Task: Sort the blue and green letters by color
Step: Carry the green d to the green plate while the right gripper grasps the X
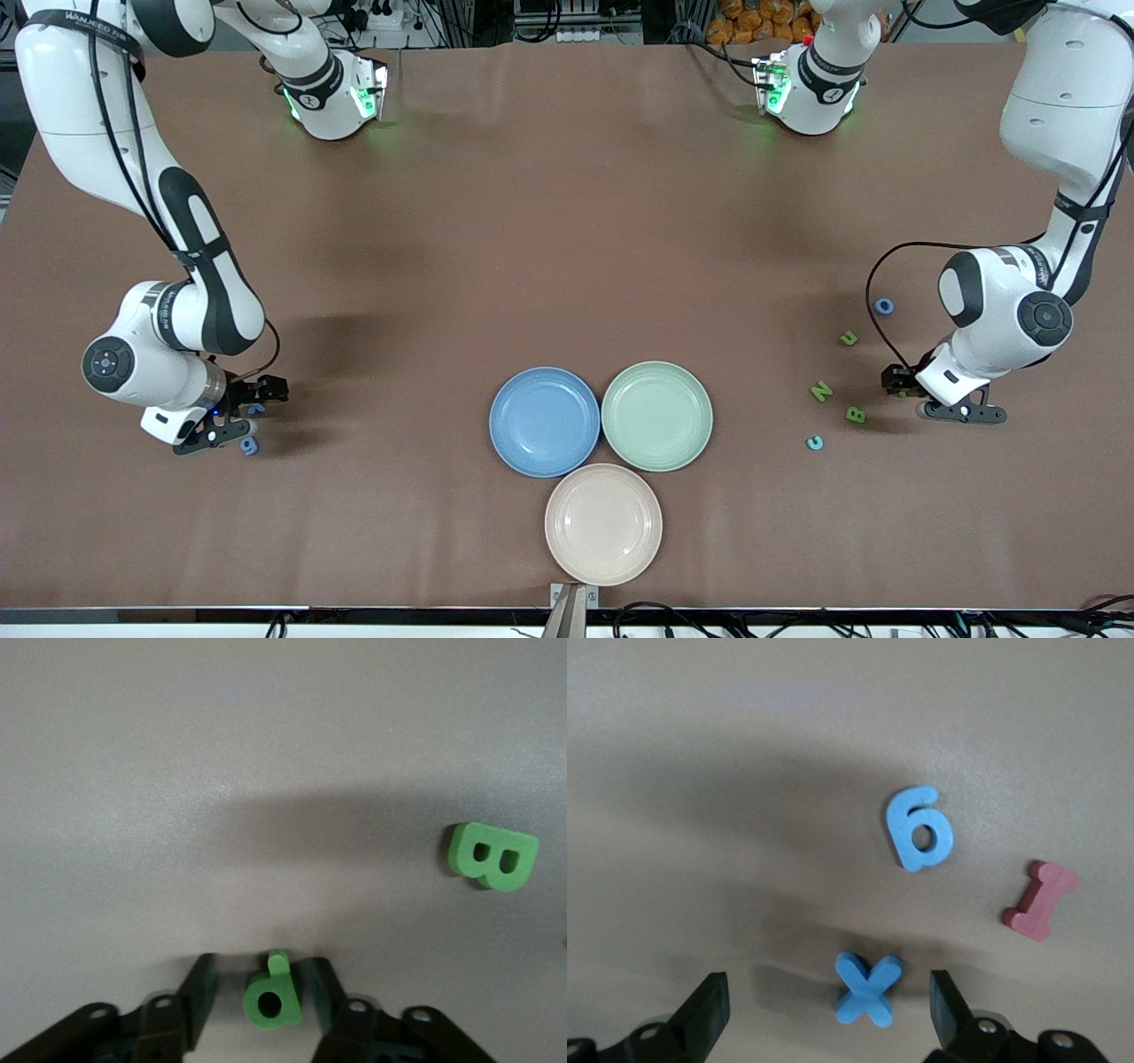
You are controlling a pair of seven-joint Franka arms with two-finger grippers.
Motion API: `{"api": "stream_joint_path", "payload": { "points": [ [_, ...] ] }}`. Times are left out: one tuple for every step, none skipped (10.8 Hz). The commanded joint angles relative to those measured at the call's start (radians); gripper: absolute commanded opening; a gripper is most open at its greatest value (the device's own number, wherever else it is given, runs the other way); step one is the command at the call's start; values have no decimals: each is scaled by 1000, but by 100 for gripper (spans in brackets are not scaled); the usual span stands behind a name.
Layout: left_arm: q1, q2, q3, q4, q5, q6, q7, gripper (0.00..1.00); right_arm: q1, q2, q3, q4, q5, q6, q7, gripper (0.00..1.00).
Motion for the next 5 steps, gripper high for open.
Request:
{"api": "stream_joint_path", "payload": {
  "points": [
    [-12, -7, 4, -23, 17, 18, 5, 13, -21, -5, 6, -15, 1, 5, -20, 100],
    [-23, -8, 4, -23, 17, 16, -1, 13, -23, -5, 6, -15, 1, 5, -21, 100],
    [-33, -8, 4, -23, 17, 18, -5, 12, -23, -5, 6, -15, 1, 5, -21, 100],
    [-38, -10, 4, -23, 17, 16, -5, 11, -24, -4, 6, -15, 1, 10, -20, 100],
    [-49, -17, 5, -19, 17, 13, -5, 10, -23, -2, 6, -15, 1, 11, -15, 100]
  ]
}}
